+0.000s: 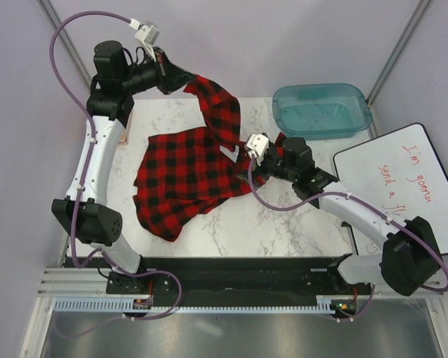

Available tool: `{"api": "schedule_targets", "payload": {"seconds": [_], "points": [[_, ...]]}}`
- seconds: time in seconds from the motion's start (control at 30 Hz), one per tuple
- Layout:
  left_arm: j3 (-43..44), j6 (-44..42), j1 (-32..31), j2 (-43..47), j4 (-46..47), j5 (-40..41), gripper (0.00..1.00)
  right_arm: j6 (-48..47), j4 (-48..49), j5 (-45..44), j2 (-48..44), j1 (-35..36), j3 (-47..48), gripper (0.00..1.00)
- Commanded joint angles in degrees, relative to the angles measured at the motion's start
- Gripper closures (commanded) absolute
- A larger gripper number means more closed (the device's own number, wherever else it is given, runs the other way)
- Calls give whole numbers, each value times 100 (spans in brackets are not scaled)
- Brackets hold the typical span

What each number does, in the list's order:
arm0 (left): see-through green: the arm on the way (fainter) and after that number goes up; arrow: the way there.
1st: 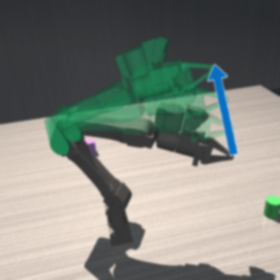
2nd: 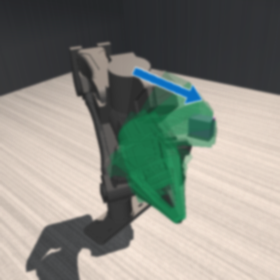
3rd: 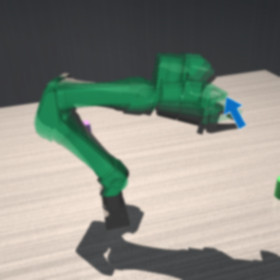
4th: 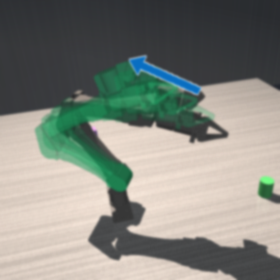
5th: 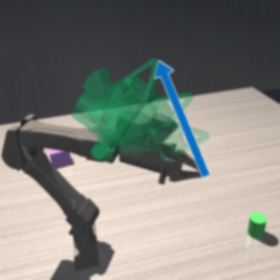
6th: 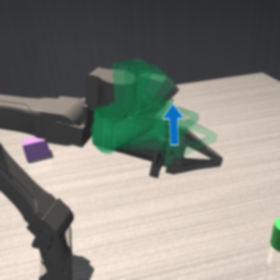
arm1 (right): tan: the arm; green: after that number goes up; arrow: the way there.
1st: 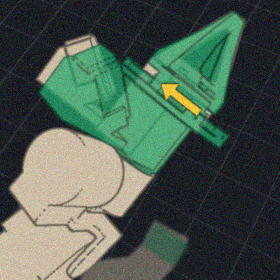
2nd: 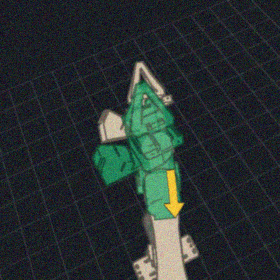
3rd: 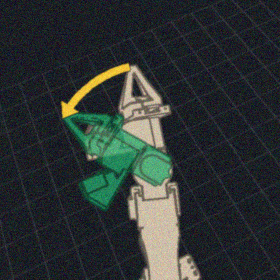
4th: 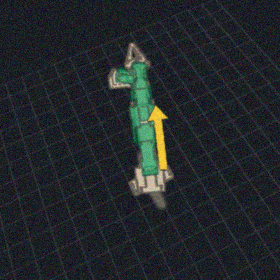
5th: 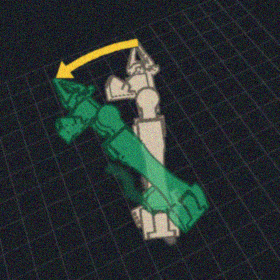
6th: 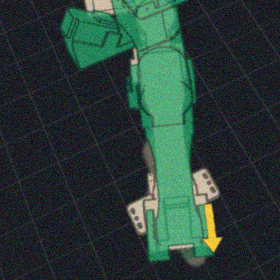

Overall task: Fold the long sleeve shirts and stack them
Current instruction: Flatten the shirt out

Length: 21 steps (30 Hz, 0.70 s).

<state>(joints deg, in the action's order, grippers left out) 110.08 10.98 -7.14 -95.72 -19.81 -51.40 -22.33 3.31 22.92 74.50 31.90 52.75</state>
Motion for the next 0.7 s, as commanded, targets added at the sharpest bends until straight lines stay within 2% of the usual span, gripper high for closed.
{"api": "schedule_targets", "payload": {"seconds": [0.0, 0.3, 0.4, 0.5, 0.53, 0.67], "points": [[31, 1186, 2, 273, 1277, 709, 98, 88, 1460, -252, 310, 167, -283, 2], [83, 1652, 116, 423, 2226, 1061, 98, 405, 2577, -858, 1575, 159, 103, 5], [136, 1986, 239, 388, 2499, 1185, 98, 395, 2857, -1166, 1874, 89, 192, 10], [233, 2180, 362, 361, 2596, 1018, 98, 510, 3052, -1544, 2103, -51, 411, 27], [172, 2180, 414, 396, 2588, 931, 98, 527, 3079, -1632, 2139, -105, 490, 38], [-214, 2022, 546, 624, 2500, 851, 98, 720, 2852, -1545, 2148, -473, 981, 59]]}}
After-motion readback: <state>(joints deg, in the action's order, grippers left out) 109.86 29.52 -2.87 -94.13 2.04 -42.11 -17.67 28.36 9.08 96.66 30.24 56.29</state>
